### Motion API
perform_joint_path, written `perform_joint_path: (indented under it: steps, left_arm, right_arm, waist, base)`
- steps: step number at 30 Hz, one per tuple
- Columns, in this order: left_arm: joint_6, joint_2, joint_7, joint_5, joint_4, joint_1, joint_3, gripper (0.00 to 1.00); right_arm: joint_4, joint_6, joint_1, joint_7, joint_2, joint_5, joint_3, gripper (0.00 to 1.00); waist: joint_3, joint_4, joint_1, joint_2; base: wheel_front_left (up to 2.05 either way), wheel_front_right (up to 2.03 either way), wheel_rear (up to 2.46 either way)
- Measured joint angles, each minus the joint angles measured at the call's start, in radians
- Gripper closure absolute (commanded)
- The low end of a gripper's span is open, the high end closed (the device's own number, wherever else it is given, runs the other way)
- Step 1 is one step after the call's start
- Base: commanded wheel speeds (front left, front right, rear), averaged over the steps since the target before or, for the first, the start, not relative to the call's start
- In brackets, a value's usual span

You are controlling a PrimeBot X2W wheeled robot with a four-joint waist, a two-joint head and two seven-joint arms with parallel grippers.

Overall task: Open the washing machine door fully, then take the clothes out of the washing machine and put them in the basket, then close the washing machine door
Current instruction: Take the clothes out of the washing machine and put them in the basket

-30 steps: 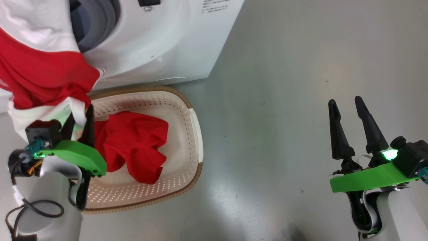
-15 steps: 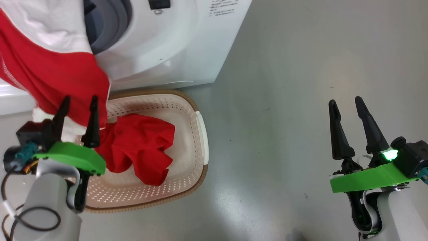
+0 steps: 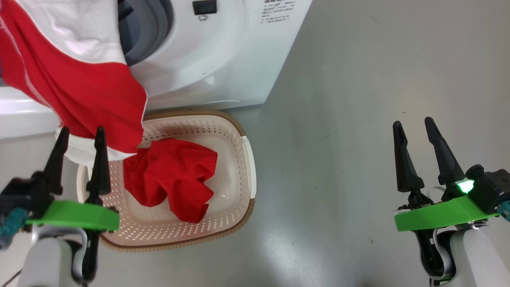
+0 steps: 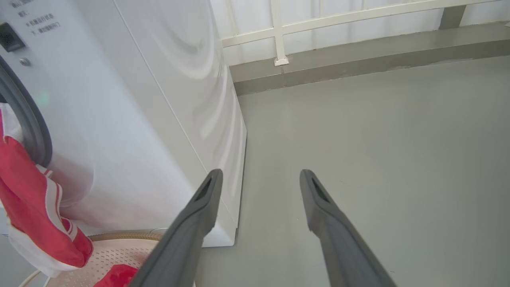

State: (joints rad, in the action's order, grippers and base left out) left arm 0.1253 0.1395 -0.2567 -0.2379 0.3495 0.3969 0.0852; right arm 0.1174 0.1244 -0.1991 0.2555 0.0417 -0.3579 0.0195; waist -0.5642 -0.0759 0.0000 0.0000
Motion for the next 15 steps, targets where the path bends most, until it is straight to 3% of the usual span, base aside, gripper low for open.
perform_joint_path:
  steps: [15]
  left_arm:
    - [0.0,-0.021,0.0,-0.019,-0.191,-0.138,0.01,0.0]
  right_arm:
    - [-0.004,0.0,0.013,0.0,0.001,0.016,0.021,0.0]
  waist:
    - [0.0,0.022,0.0,0.0]
  base:
    - [0.0,0.0,0.0]
